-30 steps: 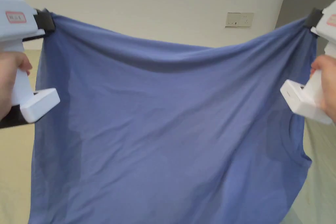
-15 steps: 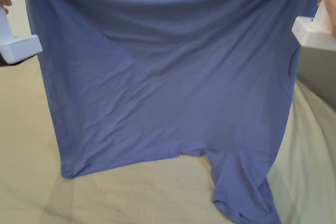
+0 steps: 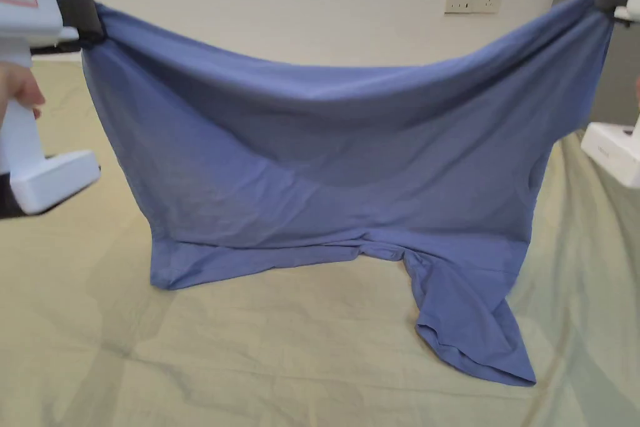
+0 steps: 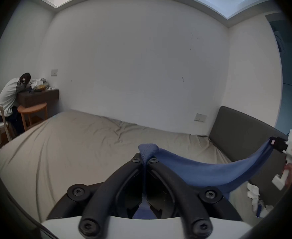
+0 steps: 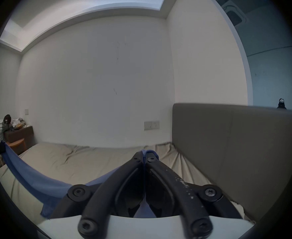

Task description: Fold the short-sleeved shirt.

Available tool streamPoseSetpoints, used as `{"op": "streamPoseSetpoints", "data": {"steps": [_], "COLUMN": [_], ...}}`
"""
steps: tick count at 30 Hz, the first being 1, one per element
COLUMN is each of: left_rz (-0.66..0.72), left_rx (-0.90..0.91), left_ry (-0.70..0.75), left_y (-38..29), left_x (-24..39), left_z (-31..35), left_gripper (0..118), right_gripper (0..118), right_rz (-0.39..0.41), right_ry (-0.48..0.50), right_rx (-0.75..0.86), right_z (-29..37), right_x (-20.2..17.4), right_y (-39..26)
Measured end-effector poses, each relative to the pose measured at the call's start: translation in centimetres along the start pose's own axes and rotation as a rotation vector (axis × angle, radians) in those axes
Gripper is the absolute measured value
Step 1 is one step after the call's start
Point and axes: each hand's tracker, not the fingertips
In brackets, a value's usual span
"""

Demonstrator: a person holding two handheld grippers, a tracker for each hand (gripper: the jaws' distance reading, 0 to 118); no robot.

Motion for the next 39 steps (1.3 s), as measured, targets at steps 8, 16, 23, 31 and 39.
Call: {"op": "streamPoseSetpoints", "data": {"steps": [8,16,23,31,39], "left_rz": [0.012,0.009,-0.017,0.041,-0.009], "left_rx": [-0.041,-0.138,-0.263,-0.582,-0.785], "left_ry": [-0.086,-0.083,-0.027,-0.014,-0.008], "left_y": [-6.3,-14.9,-19.9,-26.2,-30.5], "left_x": [-1.7,-4.1,-5.2,-8.6,-8.6], "left_z": [12.8,24.7,32.4,32.4,30.7], "left_gripper": [1,1,1,1,1], "right_gripper": [1,1,1,1,1], "right_rz": [-0.022,-0.028,-0.018,0.069,0.178], "right_ry": [0.166,0.135,0.151,0.192,0.209], "right_rx": [-0.061,-0.227,-0.389,-0.701,-0.854], "right_z": [11.6,24.9,34.6,35.8,35.4], "right_x": [3.4,8.3,9.0,8.8,7.7], "right_y": [-6.3,-14.5,-20.0,-28.3,-31.3]}}
